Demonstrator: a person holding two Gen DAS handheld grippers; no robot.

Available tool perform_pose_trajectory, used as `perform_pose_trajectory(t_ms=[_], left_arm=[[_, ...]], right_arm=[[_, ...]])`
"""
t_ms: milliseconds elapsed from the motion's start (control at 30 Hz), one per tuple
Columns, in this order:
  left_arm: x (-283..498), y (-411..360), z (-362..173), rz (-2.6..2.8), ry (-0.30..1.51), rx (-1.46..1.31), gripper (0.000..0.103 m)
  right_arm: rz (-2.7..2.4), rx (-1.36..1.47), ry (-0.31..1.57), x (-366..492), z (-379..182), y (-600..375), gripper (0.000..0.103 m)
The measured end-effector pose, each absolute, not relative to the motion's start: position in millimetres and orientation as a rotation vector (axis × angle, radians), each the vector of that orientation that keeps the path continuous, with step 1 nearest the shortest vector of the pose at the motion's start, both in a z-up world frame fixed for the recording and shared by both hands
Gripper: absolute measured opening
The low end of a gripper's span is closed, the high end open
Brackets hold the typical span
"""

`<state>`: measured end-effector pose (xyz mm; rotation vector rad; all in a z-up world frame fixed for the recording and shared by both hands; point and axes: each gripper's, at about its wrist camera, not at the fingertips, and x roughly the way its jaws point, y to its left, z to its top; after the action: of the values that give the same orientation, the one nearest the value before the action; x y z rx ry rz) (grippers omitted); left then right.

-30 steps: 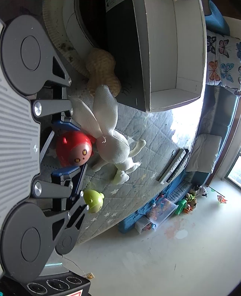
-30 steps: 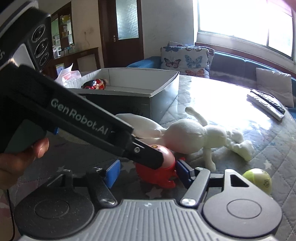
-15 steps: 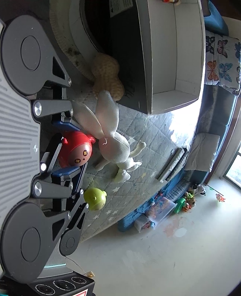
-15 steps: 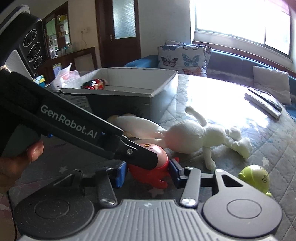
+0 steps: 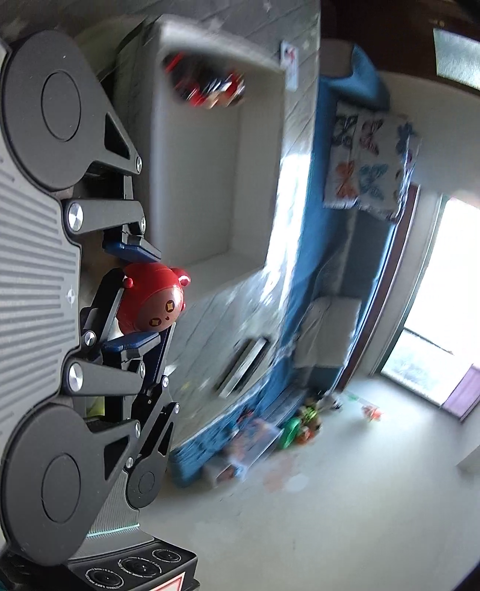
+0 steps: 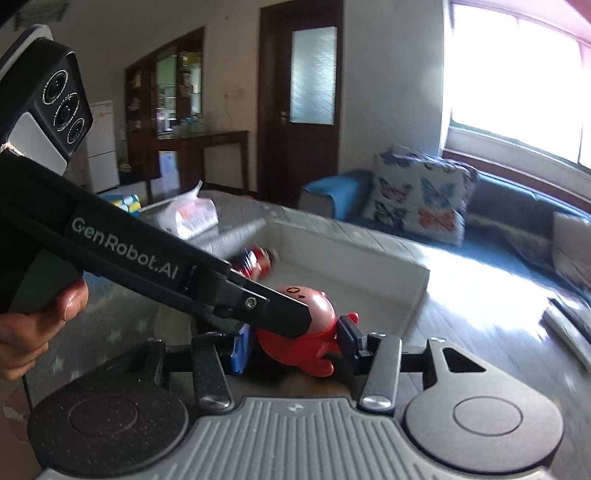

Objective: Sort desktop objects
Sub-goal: 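Carry the red octopus into the shoebox and open the left gripper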

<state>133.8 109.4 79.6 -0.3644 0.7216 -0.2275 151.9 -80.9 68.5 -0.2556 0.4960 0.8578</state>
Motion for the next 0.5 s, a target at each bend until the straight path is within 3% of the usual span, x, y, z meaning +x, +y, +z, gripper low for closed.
perform_pose_trajectory(t_ms=[133,500], left_arm=[[151,138,85,-0.176,0.714,-0.381,0.044],[198,197,37,-0.087,0.848,-0.456,0.044]], right_arm=[[0.912,-0.248,0.521,183,71,-47,0.049],[1.023,-0.209,0.763,264,28,16,0.049]])
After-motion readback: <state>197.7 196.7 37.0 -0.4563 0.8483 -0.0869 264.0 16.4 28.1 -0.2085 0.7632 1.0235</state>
